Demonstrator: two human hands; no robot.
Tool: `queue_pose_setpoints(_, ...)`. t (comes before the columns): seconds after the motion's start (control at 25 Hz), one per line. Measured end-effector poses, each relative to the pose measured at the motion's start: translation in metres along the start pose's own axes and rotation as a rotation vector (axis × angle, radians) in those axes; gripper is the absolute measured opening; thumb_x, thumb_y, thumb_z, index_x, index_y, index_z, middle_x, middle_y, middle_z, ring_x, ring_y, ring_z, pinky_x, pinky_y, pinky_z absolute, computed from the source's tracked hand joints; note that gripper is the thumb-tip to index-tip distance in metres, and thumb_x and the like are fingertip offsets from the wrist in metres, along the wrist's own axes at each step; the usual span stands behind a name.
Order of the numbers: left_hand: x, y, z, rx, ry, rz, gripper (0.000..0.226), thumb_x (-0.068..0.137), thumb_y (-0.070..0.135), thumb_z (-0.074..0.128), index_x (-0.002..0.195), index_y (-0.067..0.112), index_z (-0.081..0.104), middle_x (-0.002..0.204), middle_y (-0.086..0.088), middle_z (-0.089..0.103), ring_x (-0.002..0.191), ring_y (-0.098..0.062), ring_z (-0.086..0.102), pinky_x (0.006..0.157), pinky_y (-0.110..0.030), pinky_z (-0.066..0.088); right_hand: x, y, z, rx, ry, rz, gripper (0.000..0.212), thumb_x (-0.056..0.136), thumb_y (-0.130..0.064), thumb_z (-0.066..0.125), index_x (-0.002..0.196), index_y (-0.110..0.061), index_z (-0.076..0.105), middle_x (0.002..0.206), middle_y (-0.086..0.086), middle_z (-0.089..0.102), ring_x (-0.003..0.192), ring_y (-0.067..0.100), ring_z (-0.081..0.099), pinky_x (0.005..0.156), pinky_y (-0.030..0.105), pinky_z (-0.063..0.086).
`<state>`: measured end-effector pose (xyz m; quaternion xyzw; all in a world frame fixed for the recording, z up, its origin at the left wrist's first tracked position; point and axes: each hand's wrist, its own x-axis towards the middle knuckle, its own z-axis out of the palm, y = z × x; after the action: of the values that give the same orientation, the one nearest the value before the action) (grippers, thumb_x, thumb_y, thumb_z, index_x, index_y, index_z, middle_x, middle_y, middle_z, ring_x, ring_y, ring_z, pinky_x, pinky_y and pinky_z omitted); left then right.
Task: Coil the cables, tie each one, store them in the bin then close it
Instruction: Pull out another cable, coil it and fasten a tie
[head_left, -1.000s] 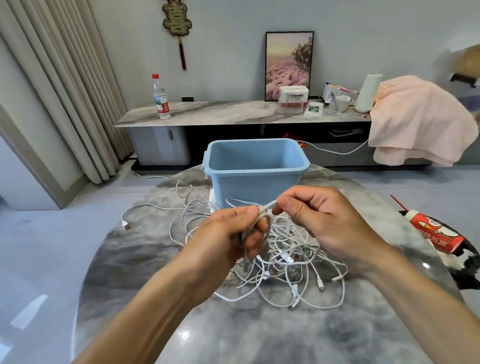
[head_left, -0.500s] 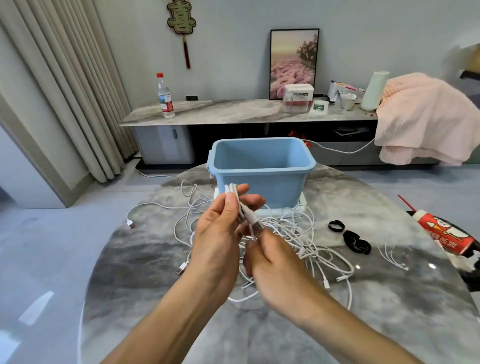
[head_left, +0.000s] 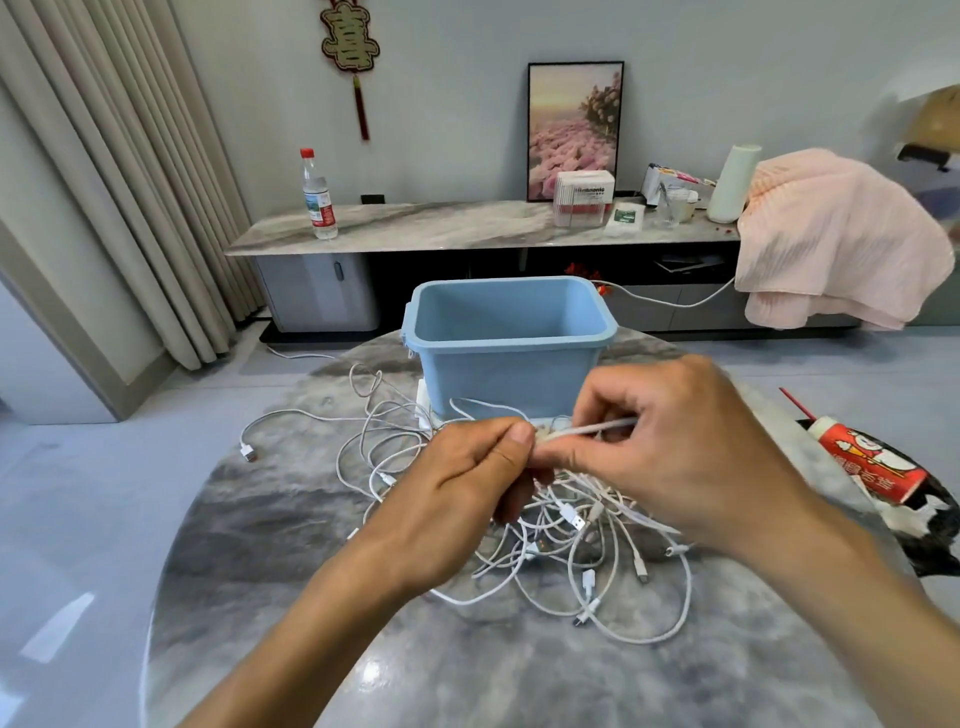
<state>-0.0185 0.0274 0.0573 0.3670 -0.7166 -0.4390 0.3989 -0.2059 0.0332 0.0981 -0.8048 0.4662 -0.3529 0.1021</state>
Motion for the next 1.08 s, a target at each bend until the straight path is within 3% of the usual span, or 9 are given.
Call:
queue_pose_setpoints(0.12, -0.002, 0.004, 0.001, -0.355, -0.052, -0.128, 0.04, 0.096, 0.036, 0.041, 0.074, 0.011, 0.064, 0.053, -0.001, 0.043, 0.051, -0.014, 0.038, 0.05, -0.023, 0.032, 0.003, 0.017, 0.006, 0.321, 0.054, 0.011, 0.017, 0.078, -0.035, 0.079, 0.071, -0.021, 0.073, 0.058, -0.002, 0.065, 0.05, 0.01, 0.05, 0.049, 0.024, 0.04)
queue_pose_setpoints(0.2, -0.001, 0.005, 0.002, -0.652, -0.068, -0.144, 0.032, 0.096, 0.029, 0.042, 0.084, 0.009, 0.063, 0.061, -0.004, 0.044, 0.055, -0.016, 0.039, 0.063, -0.026, 0.037, 0.003, 0.024, 0.019, 0.475, 0.129, 0.092, 0.011, 0.087, -0.028, 0.07, 0.08, -0.021, 0.074, 0.061, -0.004, 0.064, 0.053, 0.006, 0.05, 0.051, 0.021, 0.041)
queue_pose_setpoints(0.32, 0.001, -0.002, 0.003, -0.781, -0.049, -0.092, 0.026, 0.096, 0.019, 0.042, 0.104, 0.004, 0.061, 0.076, -0.006, 0.05, 0.069, -0.018, 0.048, 0.08, -0.041, 0.033, -0.009, 0.017, 0.054, 0.501, 0.163, 0.206, 0.022, 0.1, -0.03, 0.055, 0.084, -0.022, 0.069, 0.065, -0.001, 0.063, 0.06, 0.023, 0.056, 0.058, 0.04, 0.046)
queue_pose_setpoints(0.44, 0.002, -0.005, -0.005, -0.842, 0.125, -0.103, 0.027, 0.097, 0.018, 0.047, 0.114, 0.005, 0.063, 0.084, -0.004, 0.059, 0.077, -0.015, 0.058, 0.078, -0.032, 0.042, -0.018, -0.002, 0.084, 0.513, 0.078, 0.307, 0.023, 0.104, -0.021, 0.046, 0.09, -0.022, 0.064, 0.058, -0.011, 0.05, 0.054, 0.008, 0.041, 0.054, 0.033, 0.034)
queue_pose_setpoints(0.64, 0.004, -0.007, 0.004, -0.776, 0.374, -0.171, 0.033, 0.085, 0.027, 0.055, 0.113, 0.013, 0.066, 0.093, -0.001, 0.071, 0.093, -0.013, 0.067, 0.081, -0.029, 0.045, -0.024, -0.024, 0.095, 0.616, -0.09, 0.519, 0.025, 0.103, -0.01, 0.041, 0.092, -0.019, 0.062, 0.054, -0.009, 0.06, 0.043, 0.003, 0.049, 0.049, 0.016, 0.037)
queue_pose_setpoints(0.76, 0.004, -0.007, 0.01, -0.733, 0.444, -0.165, 0.032, 0.086, 0.028, 0.056, 0.113, 0.015, 0.067, 0.095, 0.0, 0.073, 0.097, -0.014, 0.067, 0.079, -0.03, 0.045, -0.023, -0.027, 0.088, 0.849, -0.175, 0.638, 0.022, 0.102, -0.012, 0.047, 0.093, -0.009, 0.067, 0.055, 0.005, 0.062, 0.048, 0.015, 0.053, 0.06, 0.029, 0.046)
queue_pose_setpoints(0.96, 0.012, -0.001, -0.01, -0.84, 0.492, -0.083, 0.029, 0.089, 0.027, 0.052, 0.11, 0.013, 0.065, 0.087, 0.001, 0.07, 0.084, -0.011, 0.067, 0.082, -0.031, 0.048, -0.018, -0.024, 0.055, 0.961, -0.308, 0.496, 0.027, 0.1, -0.014, 0.05, 0.083, 0.0, 0.065, 0.052, 0.014, 0.056, 0.057, 0.017, 0.062, 0.067, 0.019, 0.049)
queue_pose_setpoints(1.0, 0.013, -0.001, -0.015, -0.791, 0.508, -0.055, 0.028, 0.089, 0.027, 0.053, 0.11, 0.013, 0.066, 0.086, 0.001, 0.069, 0.083, -0.011, 0.066, 0.081, -0.031, 0.049, -0.019, -0.028, 0.052, 0.962, -0.347, 0.482, 0.027, 0.101, -0.017, 0.048, 0.083, -0.005, 0.064, 0.052, 0.011, 0.055, 0.052, 0.017, 0.058, 0.059, 0.02, 0.047)
queue_pose_setpoints(1.08, 0.01, -0.007, -0.022, -0.321, 0.499, 0.045, 0.021, 0.095, 0.028, 0.056, 0.105, 0.013, 0.067, 0.085, 0.002, 0.069, 0.08, -0.01, 0.062, 0.079, -0.027, 0.049, -0.022, -0.034, 0.055, 0.66, -0.39, 0.376, 0.029, 0.103, -0.028, 0.048, 0.079, -0.014, 0.056, 0.052, -0.003, 0.051, 0.046, 0.009, 0.046, 0.049, 0.023, 0.038)
